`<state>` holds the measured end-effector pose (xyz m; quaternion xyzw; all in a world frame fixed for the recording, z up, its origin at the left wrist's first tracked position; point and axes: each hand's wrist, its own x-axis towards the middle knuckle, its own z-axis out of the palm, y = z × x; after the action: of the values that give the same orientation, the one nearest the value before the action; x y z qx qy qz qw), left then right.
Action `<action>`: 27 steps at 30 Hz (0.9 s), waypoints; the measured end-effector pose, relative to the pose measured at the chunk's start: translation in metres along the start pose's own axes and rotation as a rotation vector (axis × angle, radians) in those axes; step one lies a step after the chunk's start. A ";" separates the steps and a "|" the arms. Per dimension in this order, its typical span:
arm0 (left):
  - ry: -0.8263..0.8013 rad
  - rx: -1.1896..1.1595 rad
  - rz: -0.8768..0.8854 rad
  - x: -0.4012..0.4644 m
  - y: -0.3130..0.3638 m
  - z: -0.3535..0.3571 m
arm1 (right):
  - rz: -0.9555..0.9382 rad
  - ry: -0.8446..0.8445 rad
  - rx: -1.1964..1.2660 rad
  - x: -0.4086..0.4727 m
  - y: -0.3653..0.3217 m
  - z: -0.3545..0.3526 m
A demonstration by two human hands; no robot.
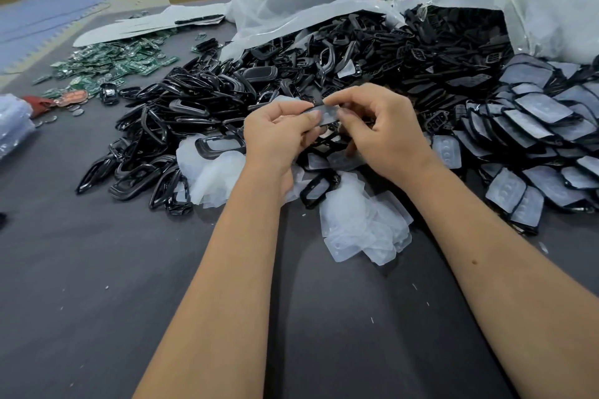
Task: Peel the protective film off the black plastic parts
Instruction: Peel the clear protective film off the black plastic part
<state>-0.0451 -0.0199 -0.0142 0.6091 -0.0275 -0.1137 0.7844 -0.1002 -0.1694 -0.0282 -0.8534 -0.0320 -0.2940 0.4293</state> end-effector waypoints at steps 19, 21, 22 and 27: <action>-0.074 -0.126 -0.009 0.003 0.005 -0.003 | 0.564 -0.049 0.856 0.004 -0.008 0.003; -0.078 -0.120 -0.002 0.003 0.005 -0.002 | 0.555 -0.080 0.900 0.004 -0.007 0.002; -0.080 -0.115 0.001 0.003 0.004 -0.001 | 0.543 -0.083 0.913 0.003 -0.006 0.002; -0.066 -0.125 0.005 0.003 0.003 0.001 | 0.481 -0.090 0.907 0.002 -0.001 0.004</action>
<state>-0.0417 -0.0209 -0.0115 0.5548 -0.0478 -0.1333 0.8198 -0.0970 -0.1665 -0.0284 -0.5763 0.0221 -0.1063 0.8100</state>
